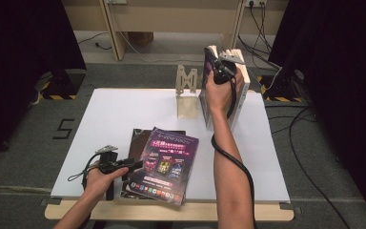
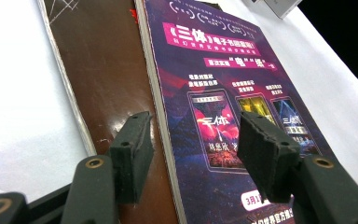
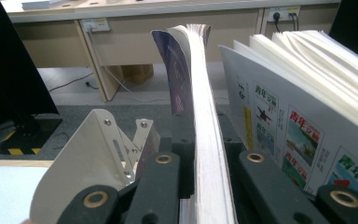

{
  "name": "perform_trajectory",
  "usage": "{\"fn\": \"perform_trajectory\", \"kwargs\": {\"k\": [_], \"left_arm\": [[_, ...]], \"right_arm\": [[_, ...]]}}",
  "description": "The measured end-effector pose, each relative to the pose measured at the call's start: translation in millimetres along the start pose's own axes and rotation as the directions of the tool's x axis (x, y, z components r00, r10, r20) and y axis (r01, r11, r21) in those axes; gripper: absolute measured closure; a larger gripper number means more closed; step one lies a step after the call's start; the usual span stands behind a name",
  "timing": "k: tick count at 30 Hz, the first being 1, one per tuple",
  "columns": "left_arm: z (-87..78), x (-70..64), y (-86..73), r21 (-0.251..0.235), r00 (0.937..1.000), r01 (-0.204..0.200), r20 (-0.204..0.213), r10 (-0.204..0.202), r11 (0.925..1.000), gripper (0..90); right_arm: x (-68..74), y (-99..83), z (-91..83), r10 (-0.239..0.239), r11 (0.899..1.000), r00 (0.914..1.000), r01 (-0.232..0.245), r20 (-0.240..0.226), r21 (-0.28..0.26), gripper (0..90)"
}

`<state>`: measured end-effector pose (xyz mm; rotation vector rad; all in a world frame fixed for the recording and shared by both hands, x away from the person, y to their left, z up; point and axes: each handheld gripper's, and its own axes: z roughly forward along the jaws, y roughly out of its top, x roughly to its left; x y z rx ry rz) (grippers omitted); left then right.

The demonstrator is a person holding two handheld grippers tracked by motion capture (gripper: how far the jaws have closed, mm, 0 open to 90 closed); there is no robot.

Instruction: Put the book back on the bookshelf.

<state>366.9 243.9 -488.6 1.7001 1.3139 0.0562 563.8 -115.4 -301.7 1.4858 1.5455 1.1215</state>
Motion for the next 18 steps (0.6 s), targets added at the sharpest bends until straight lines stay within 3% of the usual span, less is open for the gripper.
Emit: {"fn": "perform_trajectory", "kwargs": {"k": [12,18], "left_arm": [[1.1,-0.7,-0.7,0.000,1.0000,-0.004,0.001,0.004,1.0000,44.1],[1.6,-1.9,-1.7,0.002,1.0000,-0.003,0.004,0.003,1.0000,44.1]], "right_arm": [[-1.8,-5.9,0.1,-0.018,1.000,0.9996,0.018,0.023,0.011,81.8],[-1.5,-8.5,-2.1,-0.037,0.999,0.9984,0.036,0.043,0.017,76.9]]}}
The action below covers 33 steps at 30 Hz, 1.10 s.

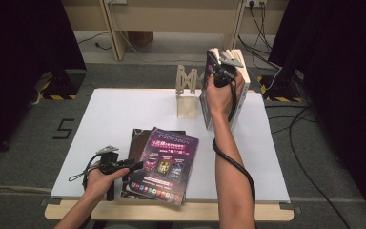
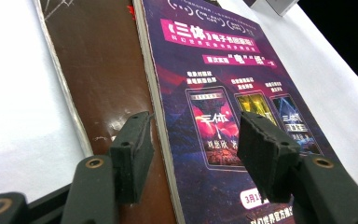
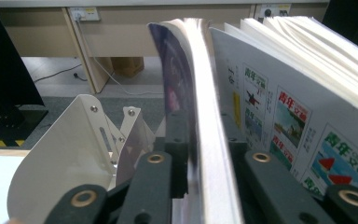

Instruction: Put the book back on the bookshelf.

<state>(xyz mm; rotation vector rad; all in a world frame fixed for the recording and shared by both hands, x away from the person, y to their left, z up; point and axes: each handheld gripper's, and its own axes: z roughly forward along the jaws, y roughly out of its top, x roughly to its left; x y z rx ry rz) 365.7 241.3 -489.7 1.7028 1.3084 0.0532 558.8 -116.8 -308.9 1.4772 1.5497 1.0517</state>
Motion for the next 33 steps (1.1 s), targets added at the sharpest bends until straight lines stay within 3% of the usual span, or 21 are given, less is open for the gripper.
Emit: {"fn": "perform_trajectory", "kwargs": {"k": [2,18,33], "left_arm": [[0.2,-0.1,0.0,0.000,1.0000,0.000,0.000,0.000,1.0000,44.1],[2.6,-2.7,-2.4,0.009,1.0000,-0.008,0.004,0.007,0.9999,44.1],[4.1,-4.9,-4.1,0.014,0.9999,-0.013,-0.002,0.013,0.9998,44.1]], "right_arm": [[0.4,-1.9,-0.5,-0.026,1.000,0.9996,0.026,0.009,-0.001,75.3],[-2.7,-14.5,-16.0,-0.034,0.999,0.9991,0.034,0.027,-0.013,68.3],[-12.2,-38.1,-34.4,-0.009,1.000,0.9998,0.009,0.016,0.000,66.8]]}}
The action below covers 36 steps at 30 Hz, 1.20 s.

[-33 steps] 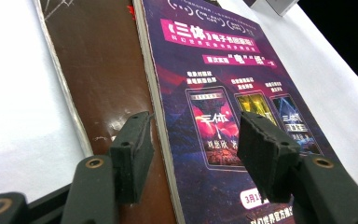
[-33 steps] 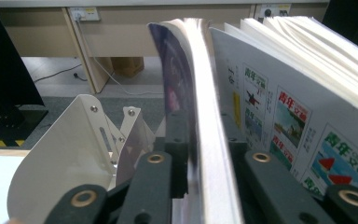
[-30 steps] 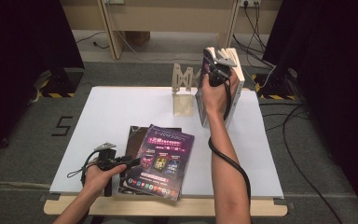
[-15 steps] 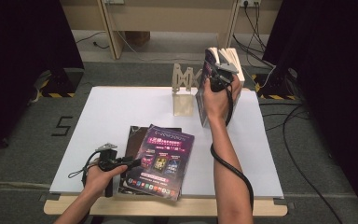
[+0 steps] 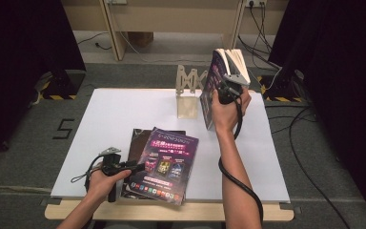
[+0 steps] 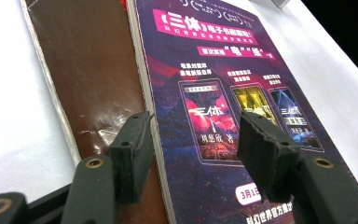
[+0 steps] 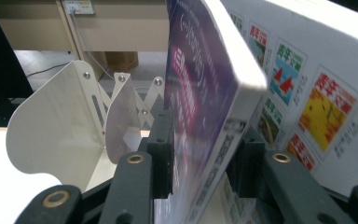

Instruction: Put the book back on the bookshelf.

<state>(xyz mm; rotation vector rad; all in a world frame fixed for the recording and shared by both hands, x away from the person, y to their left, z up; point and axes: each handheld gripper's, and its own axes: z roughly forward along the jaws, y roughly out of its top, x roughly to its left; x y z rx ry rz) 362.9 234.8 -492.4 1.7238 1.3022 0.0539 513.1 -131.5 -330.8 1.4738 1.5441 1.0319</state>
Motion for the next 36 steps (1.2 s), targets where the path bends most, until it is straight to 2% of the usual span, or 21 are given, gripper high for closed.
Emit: {"fn": "perform_trajectory", "kwargs": {"k": [15,29,36], "left_arm": [[2.5,-0.4,-0.3,0.007,1.0000,-0.005,-0.001,0.005,1.0000,44.1],[4.0,-1.3,0.5,0.012,0.9999,-0.007,-0.009,0.007,0.9999,44.1],[3.4,0.0,1.3,0.007,0.9998,-0.006,-0.016,0.006,1.0000,44.2]], "right_arm": [[-6.6,-23.4,-6.2,0.026,0.999,0.9995,-0.026,-0.016,0.044,65.7],[-11.8,-37.8,-18.1,0.043,0.997,0.9986,-0.041,-0.031,0.057,64.7],[-12.3,-42.1,-26.4,0.035,0.998,0.9986,-0.033,-0.040,0.060,64.3]]}}
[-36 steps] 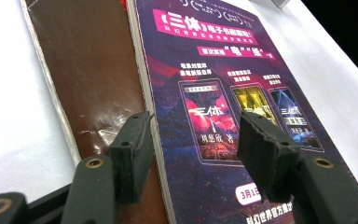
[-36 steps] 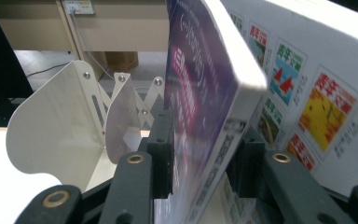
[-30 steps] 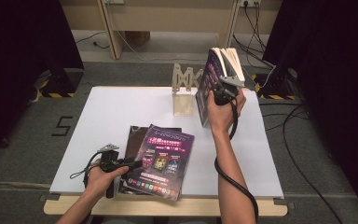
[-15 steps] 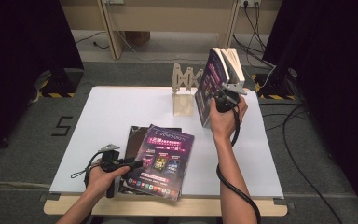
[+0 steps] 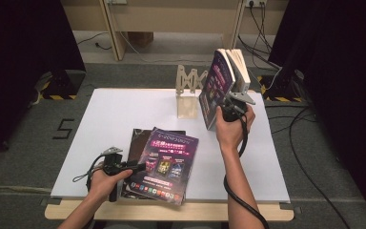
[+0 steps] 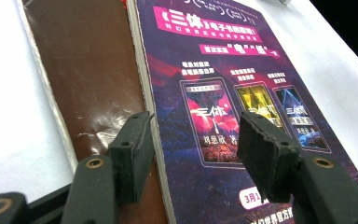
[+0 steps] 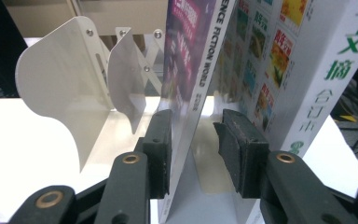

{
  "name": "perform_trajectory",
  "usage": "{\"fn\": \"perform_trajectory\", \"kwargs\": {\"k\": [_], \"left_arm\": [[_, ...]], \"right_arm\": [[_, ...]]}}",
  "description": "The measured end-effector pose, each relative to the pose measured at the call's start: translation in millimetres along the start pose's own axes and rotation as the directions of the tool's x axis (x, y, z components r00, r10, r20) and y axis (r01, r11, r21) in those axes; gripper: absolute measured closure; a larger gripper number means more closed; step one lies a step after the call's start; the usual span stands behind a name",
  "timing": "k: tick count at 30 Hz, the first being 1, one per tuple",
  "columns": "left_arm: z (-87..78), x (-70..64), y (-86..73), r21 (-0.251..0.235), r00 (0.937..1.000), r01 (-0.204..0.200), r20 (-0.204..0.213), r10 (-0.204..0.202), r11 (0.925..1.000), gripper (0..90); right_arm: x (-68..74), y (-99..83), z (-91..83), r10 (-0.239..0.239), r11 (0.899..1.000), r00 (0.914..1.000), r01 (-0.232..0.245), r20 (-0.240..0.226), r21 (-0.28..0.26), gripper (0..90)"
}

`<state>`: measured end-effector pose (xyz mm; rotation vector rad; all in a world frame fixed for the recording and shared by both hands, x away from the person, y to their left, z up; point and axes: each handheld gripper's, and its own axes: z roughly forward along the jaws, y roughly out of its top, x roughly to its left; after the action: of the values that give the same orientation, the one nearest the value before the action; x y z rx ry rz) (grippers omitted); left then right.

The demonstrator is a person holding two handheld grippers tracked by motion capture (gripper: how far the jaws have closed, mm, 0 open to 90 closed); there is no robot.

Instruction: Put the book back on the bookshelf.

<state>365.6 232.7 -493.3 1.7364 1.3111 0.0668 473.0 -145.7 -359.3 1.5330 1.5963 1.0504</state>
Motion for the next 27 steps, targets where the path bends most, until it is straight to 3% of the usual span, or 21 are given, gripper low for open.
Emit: {"fn": "perform_trajectory", "kwargs": {"k": [14,22,27], "left_arm": [[2.1,1.1,6.7,-0.003,0.9998,0.005,-0.019,-0.005,1.0000,44.4],[10.4,0.4,11.9,0.004,0.9985,0.012,-0.053,-0.012,0.9999,45.0],[14.0,0.0,15.4,0.008,0.9979,0.011,-0.064,-0.010,0.9999,45.3]], "right_arm": [[0.3,-16.3,-15.2,0.015,0.999,0.9990,-0.013,-0.042,0.045,63.7],[-3.6,-31.5,-21.3,0.042,0.994,0.9968,-0.035,-0.068,0.108,63.6],[-0.9,-48.8,-23.6,0.046,0.984,0.9941,-0.029,-0.098,0.174,63.2]]}}
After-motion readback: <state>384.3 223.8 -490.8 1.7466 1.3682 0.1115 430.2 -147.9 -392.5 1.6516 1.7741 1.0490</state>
